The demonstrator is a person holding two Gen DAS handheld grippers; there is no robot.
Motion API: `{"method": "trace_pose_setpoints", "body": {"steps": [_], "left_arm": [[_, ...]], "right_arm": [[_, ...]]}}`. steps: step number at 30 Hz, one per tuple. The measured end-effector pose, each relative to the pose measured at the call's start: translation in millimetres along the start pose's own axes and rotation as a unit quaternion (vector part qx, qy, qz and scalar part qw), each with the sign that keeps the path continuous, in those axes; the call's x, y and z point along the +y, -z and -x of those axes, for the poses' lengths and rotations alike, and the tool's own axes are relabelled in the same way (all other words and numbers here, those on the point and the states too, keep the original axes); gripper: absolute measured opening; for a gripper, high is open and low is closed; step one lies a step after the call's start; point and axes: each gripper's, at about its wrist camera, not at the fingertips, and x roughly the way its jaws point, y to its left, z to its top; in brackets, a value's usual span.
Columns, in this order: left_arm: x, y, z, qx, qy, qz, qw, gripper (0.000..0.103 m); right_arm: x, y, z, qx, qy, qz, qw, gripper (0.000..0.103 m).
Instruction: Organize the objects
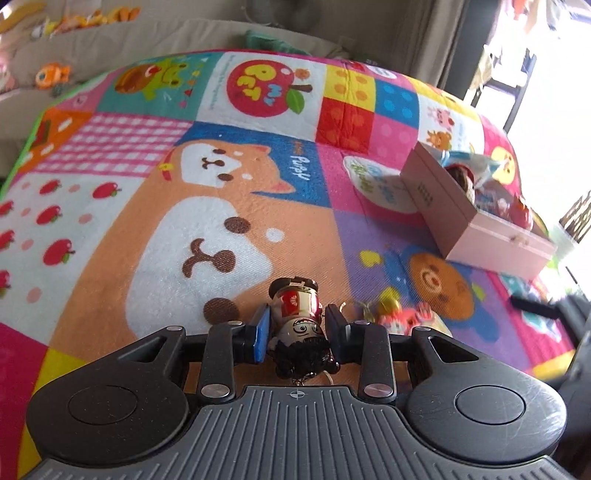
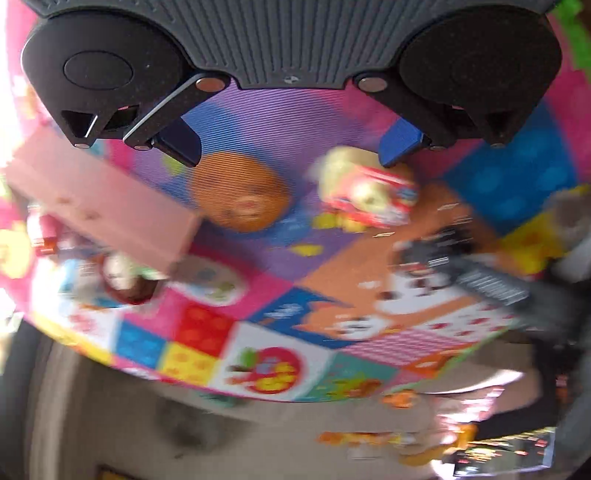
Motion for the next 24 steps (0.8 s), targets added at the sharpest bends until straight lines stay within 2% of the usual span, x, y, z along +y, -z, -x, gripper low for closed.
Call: {"method": "trace_pose_setpoints", "body": {"steps": [1,2,6,8,12,14,15,16,22,24], "left_arm": [[-0.6,0.6,-0.4,-0.002,-0.001,-0.003,1.0000,0.036],[-0.5,0.7,-0.8,-0.004,-0.002,-0.003,1.0000,0.036],[1.8,-1.3,-2.8,-0.004,0.001,0.007,1.0000,0.036],[2.4,-1.4,-2.5,-0.003,0.003,0.006,1.0000,0.036],[4.1,-2.1,-2.6,0.000,0.005,0.008,1.0000,0.036],[4.6,-2.3,-2.6,0.001,0.006,0.009,0.9999,0.036],[4.5,-2.0,-2.7,0.001,0.006,0.008,1.0000,0.036],[3.9,-1.8,-2.9,0.001,0.005,0.005,1.0000,0.036],[-6.4,0.5,-2.7,0.003,-0.007,-0.027,0.9996,0.036],[-11.7,1.1,-1.5,0.012,0.008,-0.033,0.9994,0.036]], "right_arm": [[-3.6,-1.2,1.4,-0.003,0.012,-0.005,1.000,0.102],[-7.6,-2.4,4.8,-0.007,0.004,-0.012,1.000,0.102],[-13.7,-9.9,10.8,0.007,-0.088,-0.053,0.995,0.101],[-2.1,-12.1,5.2,0.017,-0.105,-0.038,0.994,0.090],[23.1,-13.8,-7.0,0.018,-0.107,-0.005,0.994,0.081],[26.3,-17.4,-11.9,0.021,-0.116,-0.006,0.993,0.064],[25.2,-19.2,-11.9,0.021,-0.116,-0.011,0.993,0.057],[22.8,-20.4,-10.9,0.023,-0.113,-0.012,0.993,0.056],[-22.1,-6.1,15.6,0.015,-0.063,-0.048,0.997,0.056],[-42.2,4.6,26.7,0.019,-0.041,-0.067,0.997,0.056]]}}
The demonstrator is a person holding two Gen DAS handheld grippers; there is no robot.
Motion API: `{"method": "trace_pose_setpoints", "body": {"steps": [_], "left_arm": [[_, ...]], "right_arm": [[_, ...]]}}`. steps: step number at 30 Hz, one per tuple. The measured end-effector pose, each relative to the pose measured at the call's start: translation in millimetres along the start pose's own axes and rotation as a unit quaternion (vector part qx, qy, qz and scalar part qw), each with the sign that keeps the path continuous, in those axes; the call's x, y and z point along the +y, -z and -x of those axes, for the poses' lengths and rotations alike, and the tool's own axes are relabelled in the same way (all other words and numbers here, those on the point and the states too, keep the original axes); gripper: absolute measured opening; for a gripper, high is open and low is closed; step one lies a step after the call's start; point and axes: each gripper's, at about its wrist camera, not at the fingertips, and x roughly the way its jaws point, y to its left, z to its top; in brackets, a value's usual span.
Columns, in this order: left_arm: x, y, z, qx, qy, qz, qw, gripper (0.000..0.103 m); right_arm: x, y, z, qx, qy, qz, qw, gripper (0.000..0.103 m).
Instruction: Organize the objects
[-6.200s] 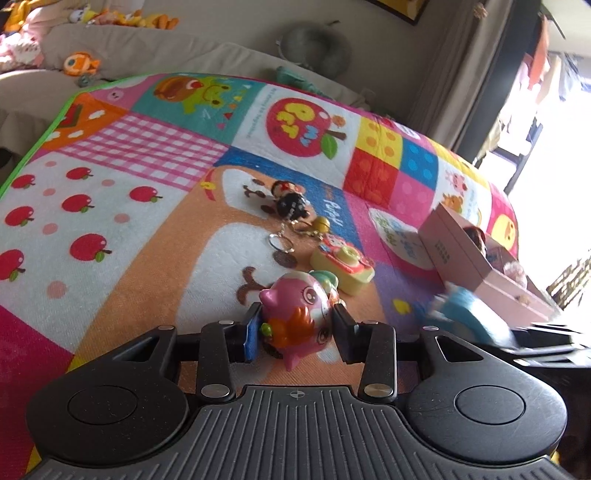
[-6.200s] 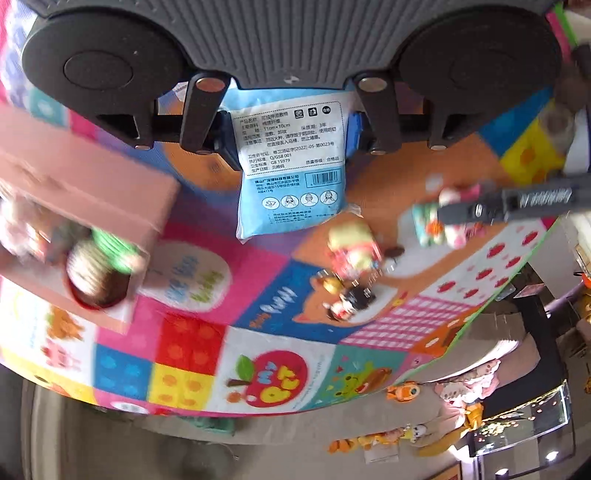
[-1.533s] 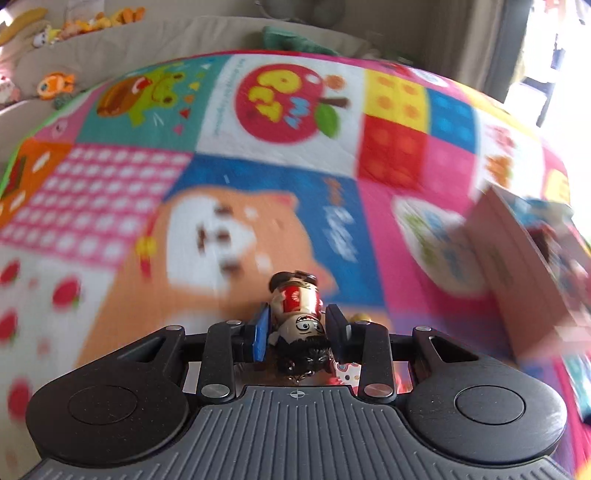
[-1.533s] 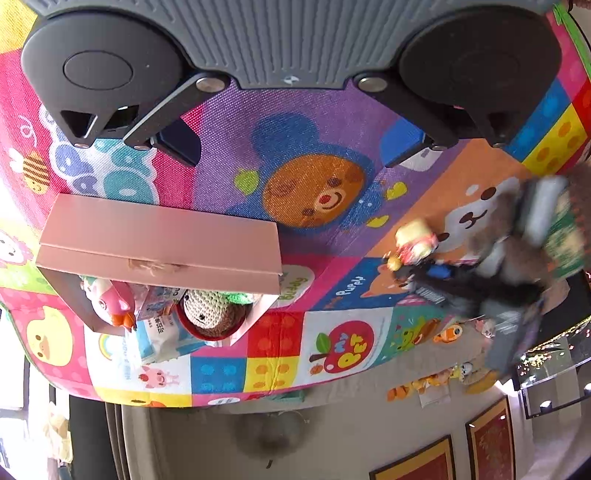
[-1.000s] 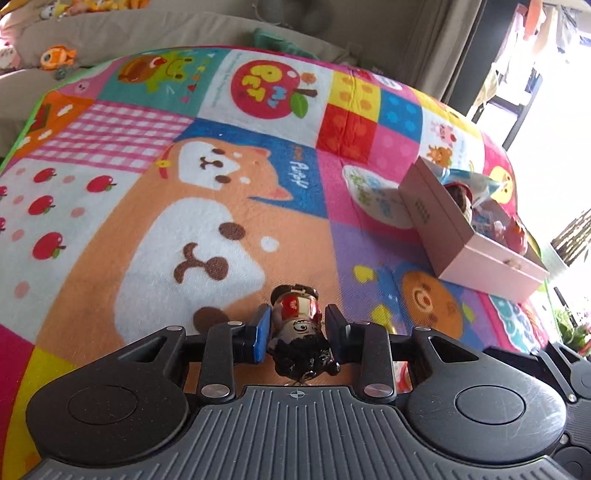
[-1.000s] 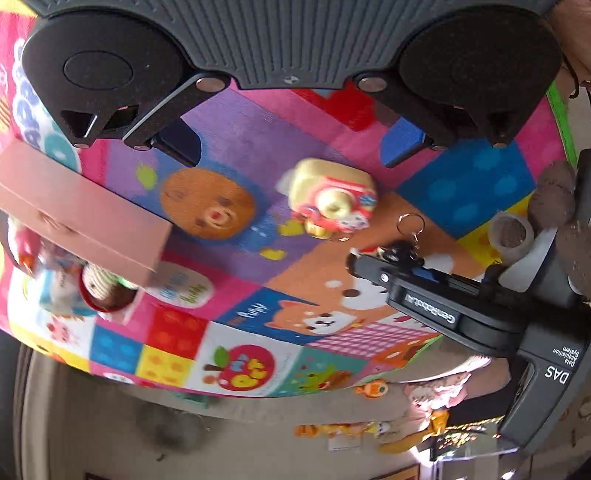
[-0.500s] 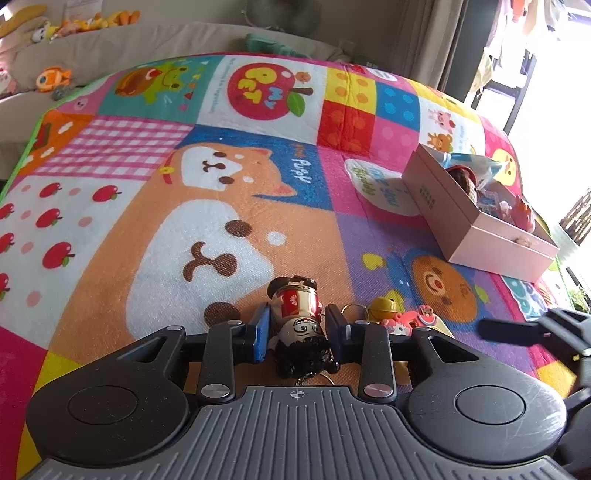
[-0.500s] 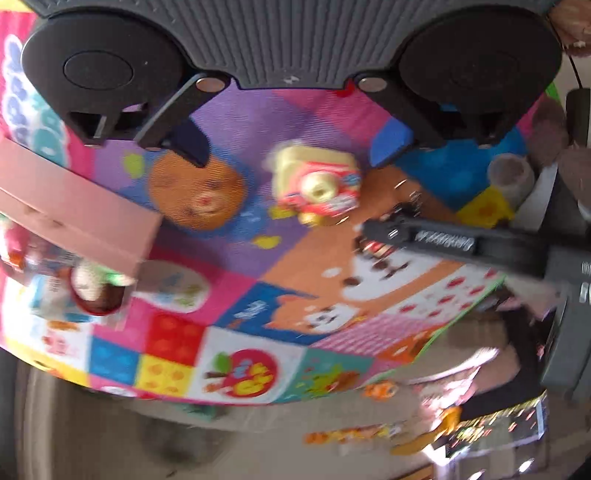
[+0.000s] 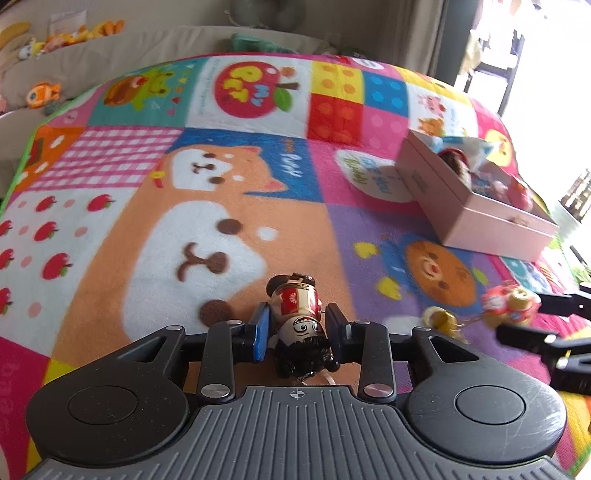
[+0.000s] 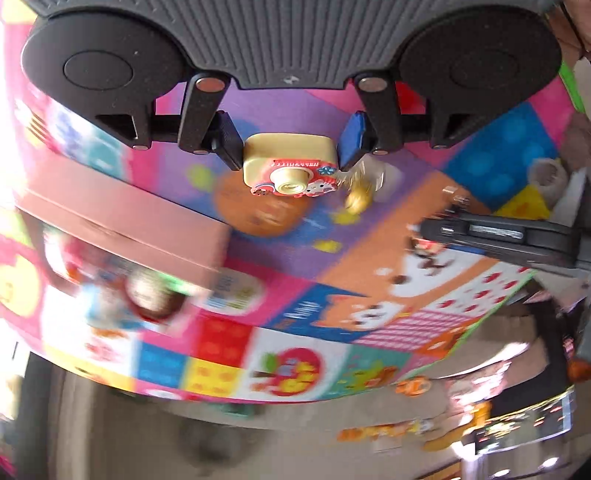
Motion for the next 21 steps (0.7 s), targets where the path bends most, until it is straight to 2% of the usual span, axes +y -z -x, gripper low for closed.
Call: {"method": "trace_pose_setpoints", "body": {"steps": [6,7,8,9,13,15,17,19,21], "left_arm": [[-45.0,0.1,13.2,0.009,0.076,-0.047,0.9960,0.035],[-54.0,-6.3,15.9,0.004,0.092,-0.050,0.9945,0.028],[-63.9,-15.3,19.2,-0.003,0.104,-0.057,0.9929,0.013],[-76.0,-27.3,22.4,-0.015,0.116,-0.067,0.9909,0.006],[-121.6,-81.5,30.9,-0.073,0.139,-0.105,0.9821,0.006],[-139.6,-101.8,28.7,-0.087,0.147,-0.110,0.9791,0.007],[-150.3,-109.4,21.7,-0.073,0.168,-0.104,0.9775,0.010],[-155.6,-100.7,13.5,-0.053,0.182,-0.099,0.9769,0.013],[-160.5,-79.8,3.2,-0.035,0.172,-0.114,0.9779,0.013]], "right_arm": [[-51.9,25.7,37.4,-0.011,0.056,-0.063,0.996,0.056],[-58.9,28.7,45.0,-0.021,0.062,-0.073,0.995,0.056],[-64.9,31.1,52.7,-0.032,0.067,-0.081,0.994,0.056],[-71.0,33.5,60.8,-0.046,0.071,-0.090,0.992,0.056],[-92.3,36.4,86.9,-0.101,0.076,-0.122,0.984,0.056],[-100.9,39.0,94.3,-0.121,0.075,-0.137,0.980,0.056],[-107.0,43.0,96.0,-0.129,0.071,-0.150,0.978,0.056],[-112.3,48.4,94.1,-0.126,0.066,-0.162,0.976,0.056],[-115.1,53.2,89.3,-0.124,0.060,-0.168,0.976,0.056]]}}
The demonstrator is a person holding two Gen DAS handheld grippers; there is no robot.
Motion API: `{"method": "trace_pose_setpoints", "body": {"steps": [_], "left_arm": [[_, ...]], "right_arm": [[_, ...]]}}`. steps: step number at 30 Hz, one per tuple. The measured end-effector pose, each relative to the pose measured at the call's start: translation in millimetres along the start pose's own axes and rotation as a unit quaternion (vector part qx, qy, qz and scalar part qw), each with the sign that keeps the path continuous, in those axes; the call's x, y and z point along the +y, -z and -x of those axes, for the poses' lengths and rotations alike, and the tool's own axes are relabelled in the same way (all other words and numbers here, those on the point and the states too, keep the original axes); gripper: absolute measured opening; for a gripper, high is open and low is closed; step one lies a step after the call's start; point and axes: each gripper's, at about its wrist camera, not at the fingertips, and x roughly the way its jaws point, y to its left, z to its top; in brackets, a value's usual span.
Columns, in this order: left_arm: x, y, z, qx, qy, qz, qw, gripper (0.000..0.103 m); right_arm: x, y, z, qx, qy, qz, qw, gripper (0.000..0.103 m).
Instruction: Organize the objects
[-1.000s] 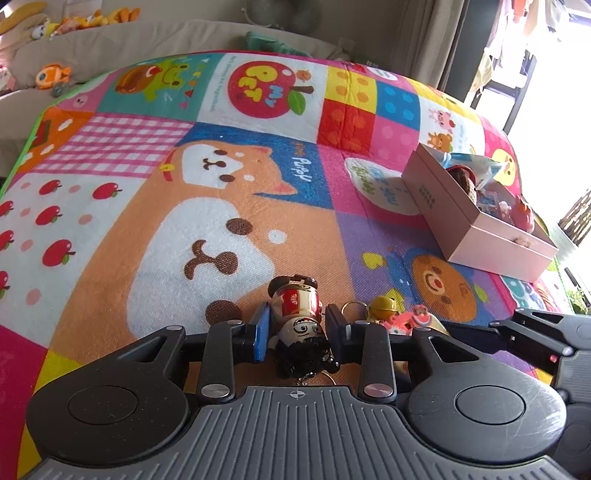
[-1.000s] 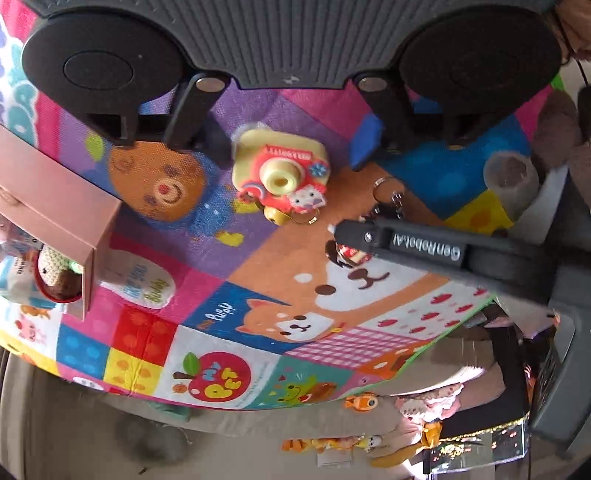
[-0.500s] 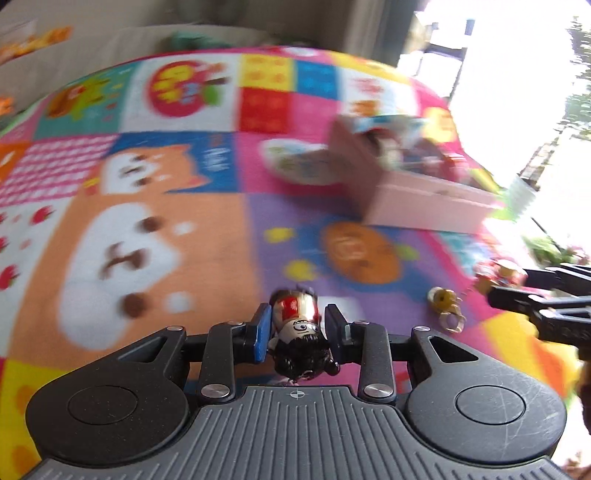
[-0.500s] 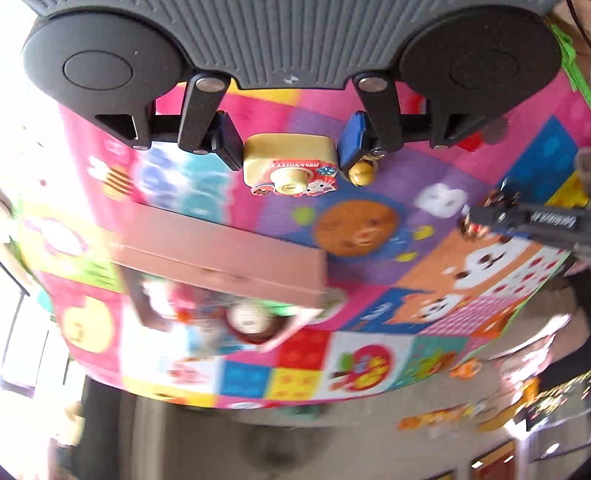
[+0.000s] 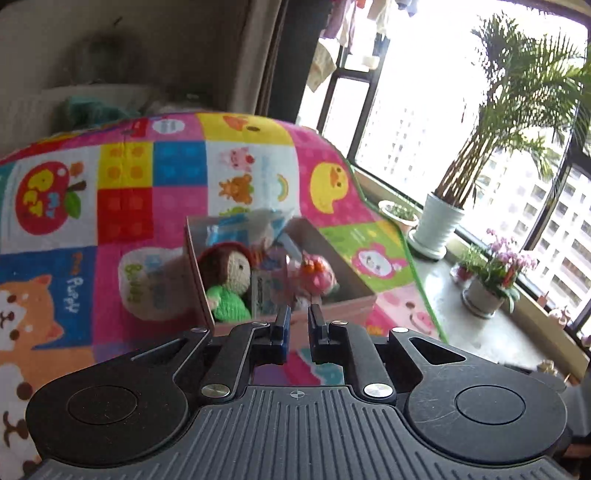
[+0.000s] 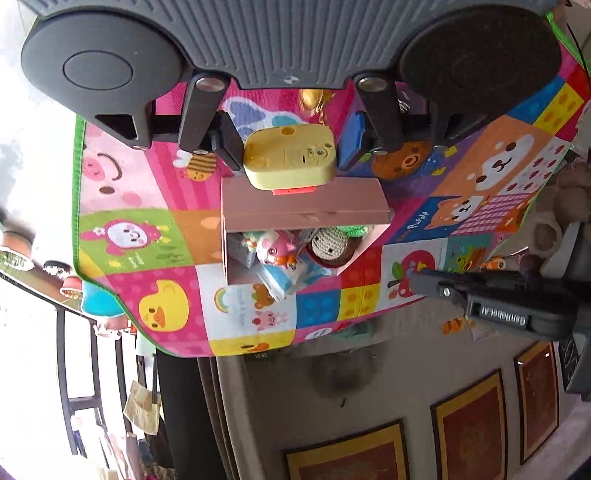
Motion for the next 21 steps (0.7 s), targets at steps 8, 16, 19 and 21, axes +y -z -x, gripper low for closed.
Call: {"method": "trace_pose_setpoints", "body": {"steps": [8,16,19,21], "left_arm": [[-1.4,79.9,-25.2,0.083,-0.071,-0.052,0.9926,0.013],[-25.2,104.5,-24.5,0.109,-0.056,-0.109,0.9866,0.013],[-28.3,102.6,-24.8,0.124,-0.026,-0.096,0.9873,0.027],[-31.3,102.0,-26.7,0.137,-0.001,-0.081,0.9872,0.041]], "right_arm": [[6.2,-2.6,0.4,-0.035,-0.016,0.020,0.999,0.059],[1.4,24.9,2.0,0.007,0.012,0.037,0.999,0.085],[-7.5,30.2,-3.4,0.024,0.026,0.022,0.999,0.085],[-11.5,32.6,-5.2,0.028,0.035,0.011,0.999,0.085]]}}
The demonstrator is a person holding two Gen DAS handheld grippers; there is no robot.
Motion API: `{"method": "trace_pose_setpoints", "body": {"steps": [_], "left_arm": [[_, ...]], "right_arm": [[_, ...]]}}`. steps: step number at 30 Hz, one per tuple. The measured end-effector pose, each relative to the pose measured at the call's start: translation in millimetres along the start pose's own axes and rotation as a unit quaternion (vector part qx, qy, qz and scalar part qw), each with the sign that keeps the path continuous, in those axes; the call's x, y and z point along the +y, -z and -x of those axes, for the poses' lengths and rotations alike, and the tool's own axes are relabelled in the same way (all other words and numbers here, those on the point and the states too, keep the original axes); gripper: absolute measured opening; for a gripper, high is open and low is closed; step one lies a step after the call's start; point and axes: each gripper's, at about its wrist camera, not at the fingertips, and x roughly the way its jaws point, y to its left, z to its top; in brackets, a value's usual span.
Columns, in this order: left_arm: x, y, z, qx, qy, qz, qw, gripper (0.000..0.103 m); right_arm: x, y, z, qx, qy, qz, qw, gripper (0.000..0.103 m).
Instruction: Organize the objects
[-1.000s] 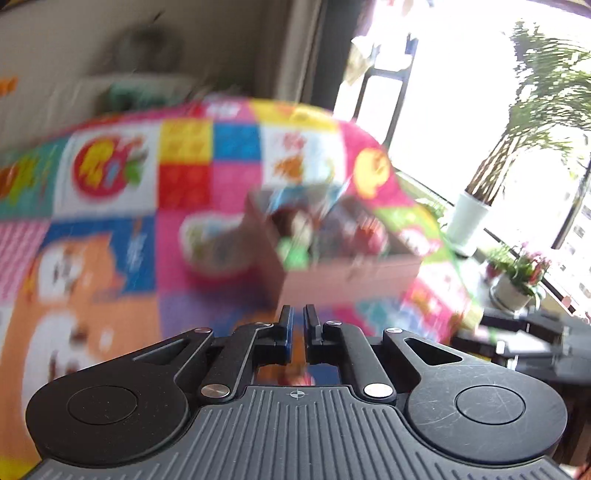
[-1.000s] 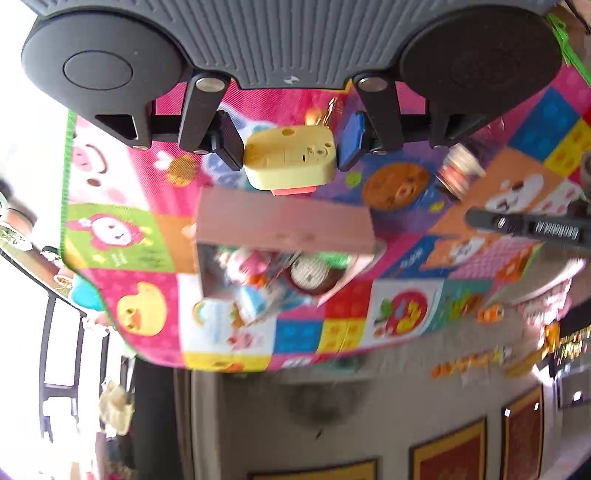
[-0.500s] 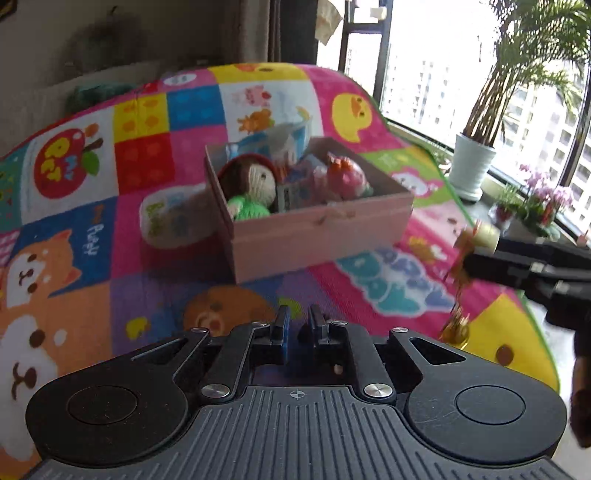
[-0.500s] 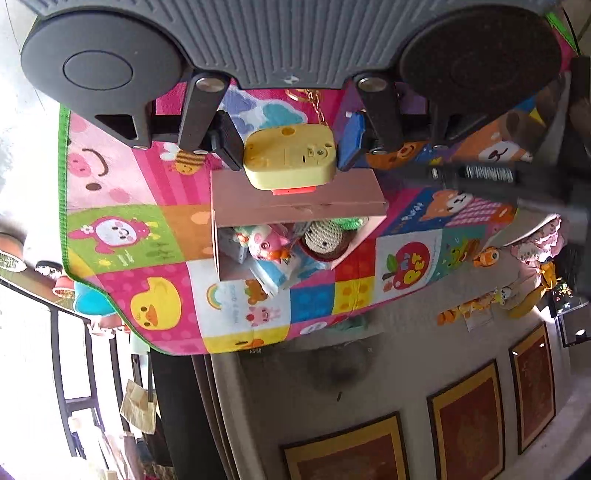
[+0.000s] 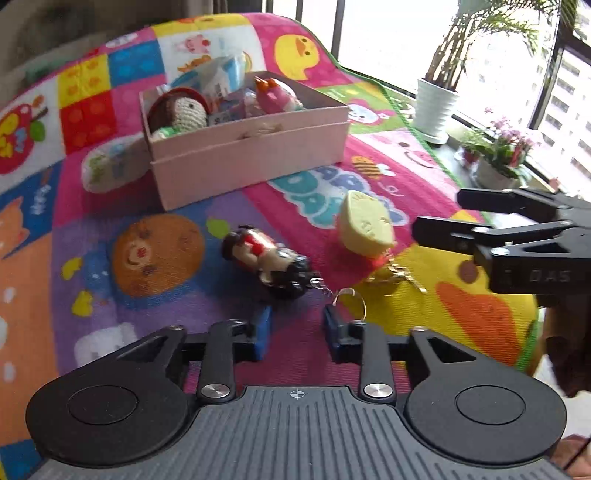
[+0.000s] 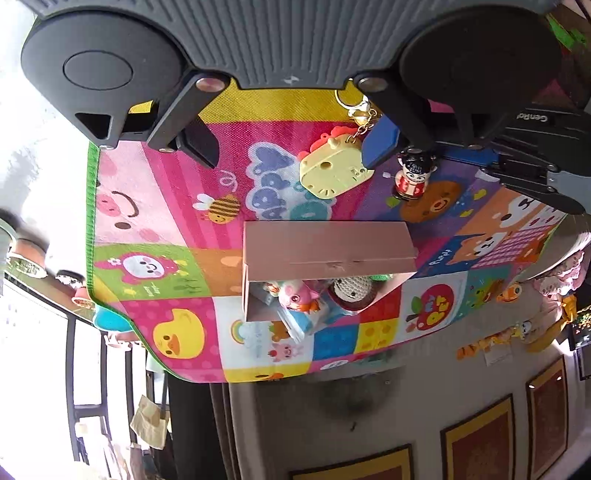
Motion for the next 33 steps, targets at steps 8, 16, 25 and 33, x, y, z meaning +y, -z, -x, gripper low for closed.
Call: {"method": "trace_pose_setpoints", "body": {"steps": [8,16,25,33], "left_arm": [[-9.9,-5.4,3.1,0.021,0.048,0.038,0.9979,0.049],[18.9,-35.9,3.1,-0.027,-0.002,0.163,0.9863,0.048],[25.7,-40.5,-37.4,-0.024,-0.063,0.127,0.9896,0.046],[33.7,-36.4,-32.5,-0.035,-0.054,0.082,0.9945,0.043]], "right_arm": [[-10.7,3.7,-1.6,-0.002,0.016,-0.034,0.999,0.089],[-23.0,3.9,3.7,-0.018,0.024,-0.068,0.997,0.090],[14.5,-1.4,7.9,-0.032,-0.019,0.070,0.997,0.094],[40.8,-12.6,-36.1,0.026,-0.019,0.162,0.986,0.086]]}}
